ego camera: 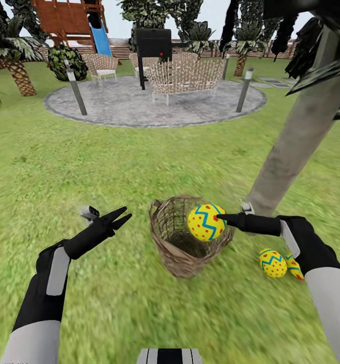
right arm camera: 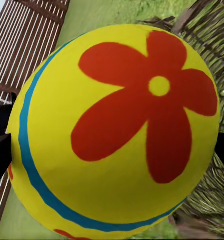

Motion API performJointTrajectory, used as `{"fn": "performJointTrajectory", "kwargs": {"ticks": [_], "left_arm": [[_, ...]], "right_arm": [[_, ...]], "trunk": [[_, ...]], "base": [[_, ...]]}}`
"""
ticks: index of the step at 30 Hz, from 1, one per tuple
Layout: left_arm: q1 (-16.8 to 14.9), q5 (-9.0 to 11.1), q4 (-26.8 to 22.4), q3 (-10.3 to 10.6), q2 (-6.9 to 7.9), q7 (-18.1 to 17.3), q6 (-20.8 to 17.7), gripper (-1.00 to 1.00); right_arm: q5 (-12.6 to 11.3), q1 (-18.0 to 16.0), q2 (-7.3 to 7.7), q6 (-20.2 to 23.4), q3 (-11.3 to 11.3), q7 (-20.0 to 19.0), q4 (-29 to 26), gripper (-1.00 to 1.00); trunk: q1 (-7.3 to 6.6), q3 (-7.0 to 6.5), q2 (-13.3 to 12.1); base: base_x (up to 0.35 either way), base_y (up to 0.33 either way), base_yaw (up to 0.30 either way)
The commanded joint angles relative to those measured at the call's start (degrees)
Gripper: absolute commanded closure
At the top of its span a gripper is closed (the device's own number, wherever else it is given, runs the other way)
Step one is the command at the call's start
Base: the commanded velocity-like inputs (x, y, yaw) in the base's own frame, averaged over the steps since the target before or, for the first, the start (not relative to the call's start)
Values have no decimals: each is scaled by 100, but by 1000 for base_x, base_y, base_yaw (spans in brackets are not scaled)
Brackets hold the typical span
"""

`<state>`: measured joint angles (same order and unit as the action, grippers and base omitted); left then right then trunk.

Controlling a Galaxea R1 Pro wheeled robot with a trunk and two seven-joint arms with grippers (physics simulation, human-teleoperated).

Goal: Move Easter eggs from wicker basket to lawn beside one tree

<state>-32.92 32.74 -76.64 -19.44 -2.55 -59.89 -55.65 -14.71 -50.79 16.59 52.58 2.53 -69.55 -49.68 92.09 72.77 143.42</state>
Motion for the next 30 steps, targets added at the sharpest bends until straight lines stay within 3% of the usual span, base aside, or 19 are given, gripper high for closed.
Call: {"fn": "performJointTrajectory", "kwargs": {"ticks": [1, 6, 9, 12, 14, 16, 18, 21, 23, 30], "left_arm": [[-4, -12, 271, -7, -135, -15, -23, -100], [-2, -5, 332, 14, -158, -42, -16, -100], [-3, -17, 358, 342, -149, -37, 49, -100], [-3, -19, 395, 716, -162, -20, 266, -100], [-4, -15, 402, 1043, -163, -6, 402, -100], [-2, 0, 489, 1172, -159, -2, 447, -100], [-3, 11, 762, 1195, -159, -11, 463, -100], [-4, 14, 871, 1191, -149, -17, 467, -100], [-1, 14, 882, 1203, -157, -37, 467, -100], [-1, 13, 879, 1215, -167, -33, 468, -100]], "right_arm": [[-20, 5, 3, 33, 7, -13, 6, 100], [-93, 4, 27, 46, 18, -212, 30, 100], [-135, 5, 111, 67, 27, -567, 335, 100], [-154, 6, 299, 75, 104, -594, 375, 100], [-189, 7, 347, 76, 229, -591, 387, 100], [-187, 7, 356, 71, 272, -575, 484, 100], [-175, 6, 397, 49, 293, -549, 527, 100], [-173, 7, 607, 67, 322, -530, 553, 100], [-173, 7, 614, 68, 447, -525, 628, 100], [-172, 7, 631, 68, 537, -443, 661, 100]], "trunk": [[-5, -1, 2], [-5, -25, 2], [-5, -41, 2], [-5, -57, 2], [-5, -67, 2], [-5, -77, 2], [-5, -88, 2], [-5, -103, 2], [-5, -113, 2], [-5, -148, 2]], "base": [[-307, -110, -278], [-108, -59, -283], [-4, -2, -283], [0, 0, -282], [0, 0, -282], [0, 0, -282], [0, 0, -283], [0, -6, -283], [0, -212, -283], [0, -298, -283]]}}
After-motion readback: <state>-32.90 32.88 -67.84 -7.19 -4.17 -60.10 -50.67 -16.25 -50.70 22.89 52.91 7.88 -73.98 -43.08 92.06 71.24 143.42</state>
